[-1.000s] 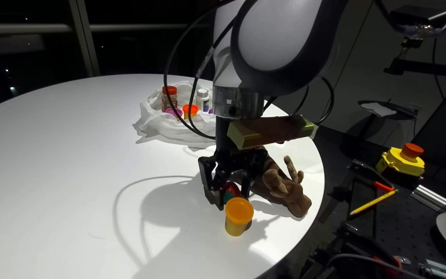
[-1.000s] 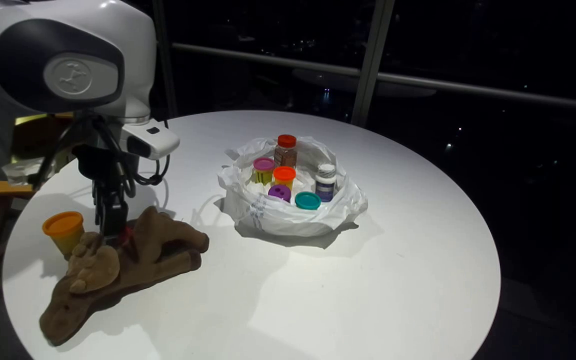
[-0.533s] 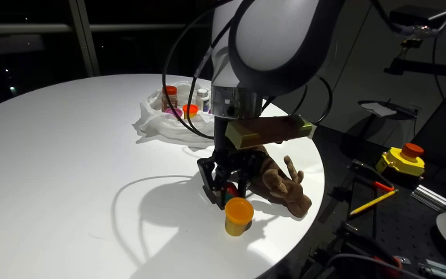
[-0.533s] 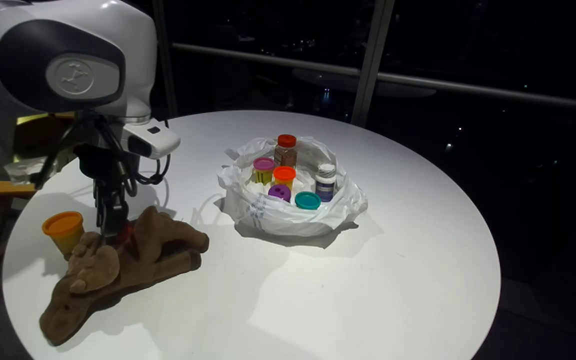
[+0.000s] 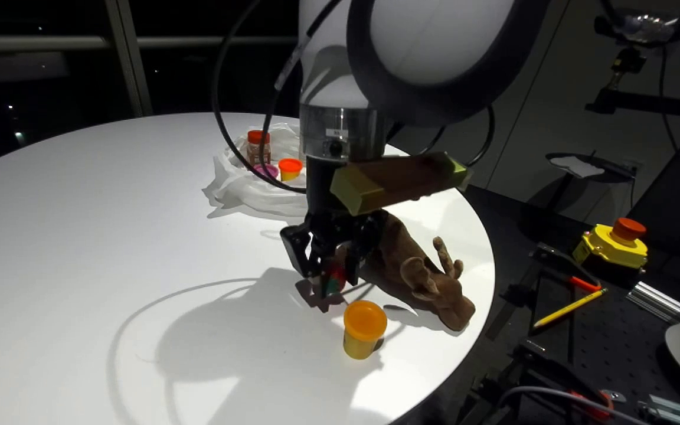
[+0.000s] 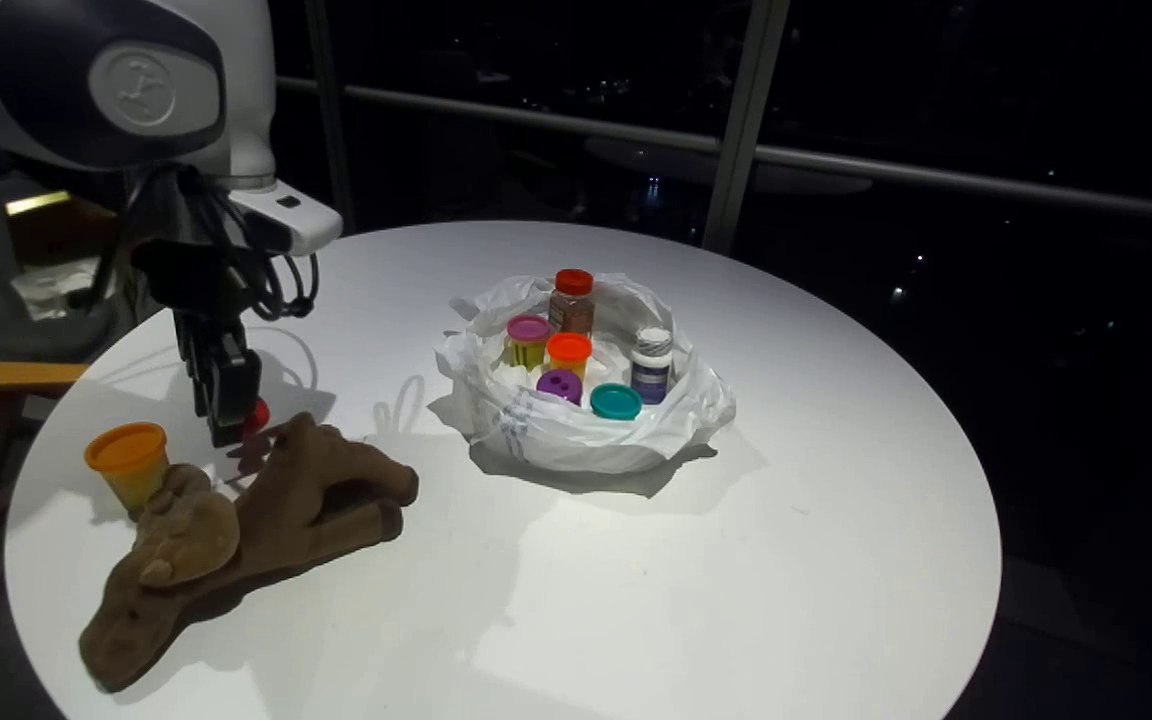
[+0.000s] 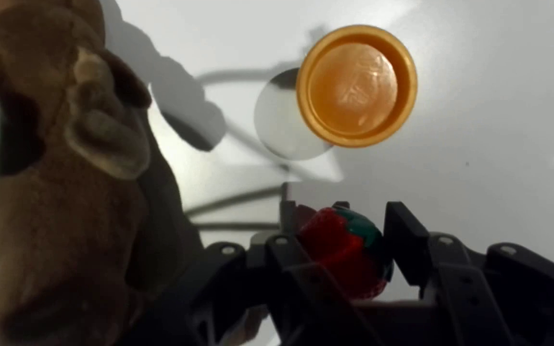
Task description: Put the things on the table into the plastic bag
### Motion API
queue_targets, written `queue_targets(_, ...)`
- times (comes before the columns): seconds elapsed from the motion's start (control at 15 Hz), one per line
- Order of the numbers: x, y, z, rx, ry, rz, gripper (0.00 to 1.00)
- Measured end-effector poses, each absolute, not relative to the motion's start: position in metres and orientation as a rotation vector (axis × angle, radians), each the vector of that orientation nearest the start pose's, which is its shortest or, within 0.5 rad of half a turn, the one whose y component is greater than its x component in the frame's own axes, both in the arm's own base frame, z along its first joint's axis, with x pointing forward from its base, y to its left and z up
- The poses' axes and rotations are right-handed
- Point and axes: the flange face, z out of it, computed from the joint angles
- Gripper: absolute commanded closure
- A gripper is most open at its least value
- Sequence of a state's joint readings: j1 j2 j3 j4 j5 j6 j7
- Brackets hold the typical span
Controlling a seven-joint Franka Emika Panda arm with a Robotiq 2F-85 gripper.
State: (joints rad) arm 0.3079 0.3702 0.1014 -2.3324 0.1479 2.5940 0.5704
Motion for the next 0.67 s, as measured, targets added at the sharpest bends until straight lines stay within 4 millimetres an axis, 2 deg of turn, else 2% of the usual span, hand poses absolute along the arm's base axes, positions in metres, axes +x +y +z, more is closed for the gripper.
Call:
queue_targets(0.13, 0.476, 0.203, 0.201, -3.095, 0.407, 0.166, 0.76)
queue_targets(0.27, 0.498, 0.192, 0.237, -3.129, 0.383, 0.091, 0.76)
queue_targets(0.47, 0.542, 0.155, 0.284, -3.176, 0.395, -0.031, 0.76)
queue_targets(0.67, 0.587, 0.11, 0.311, -3.206, 0.411, -0.128, 0.76)
